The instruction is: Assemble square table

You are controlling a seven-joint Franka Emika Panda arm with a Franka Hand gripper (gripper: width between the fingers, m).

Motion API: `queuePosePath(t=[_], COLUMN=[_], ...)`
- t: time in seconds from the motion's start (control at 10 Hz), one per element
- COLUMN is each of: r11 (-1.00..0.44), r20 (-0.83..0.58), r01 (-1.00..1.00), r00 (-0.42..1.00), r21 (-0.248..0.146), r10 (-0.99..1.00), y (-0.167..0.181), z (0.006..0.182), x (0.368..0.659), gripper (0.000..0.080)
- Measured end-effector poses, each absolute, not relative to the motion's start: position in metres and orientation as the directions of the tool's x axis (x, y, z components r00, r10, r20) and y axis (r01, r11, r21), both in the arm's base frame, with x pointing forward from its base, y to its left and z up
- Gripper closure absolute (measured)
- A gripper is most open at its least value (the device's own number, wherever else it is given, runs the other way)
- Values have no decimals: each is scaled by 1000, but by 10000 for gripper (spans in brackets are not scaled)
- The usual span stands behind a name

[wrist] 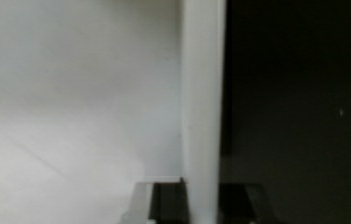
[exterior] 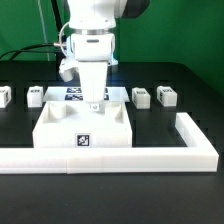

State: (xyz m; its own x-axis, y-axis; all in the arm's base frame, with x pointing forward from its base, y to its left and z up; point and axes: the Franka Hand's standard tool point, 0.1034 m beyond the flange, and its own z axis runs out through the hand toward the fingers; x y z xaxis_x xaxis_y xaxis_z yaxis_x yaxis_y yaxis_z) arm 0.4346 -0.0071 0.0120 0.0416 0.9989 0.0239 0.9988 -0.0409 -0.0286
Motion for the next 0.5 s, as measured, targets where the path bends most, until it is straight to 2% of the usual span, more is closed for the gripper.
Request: queuePosePath(t=[0.4,0.5], r11=[-44,-40], r20=[25,29], r01=[999,999], r00=[44,41], r21=[-28,-23], r10=[999,999], y=[-5,4], z=[12,12], x=[435,440], gripper=[742,742])
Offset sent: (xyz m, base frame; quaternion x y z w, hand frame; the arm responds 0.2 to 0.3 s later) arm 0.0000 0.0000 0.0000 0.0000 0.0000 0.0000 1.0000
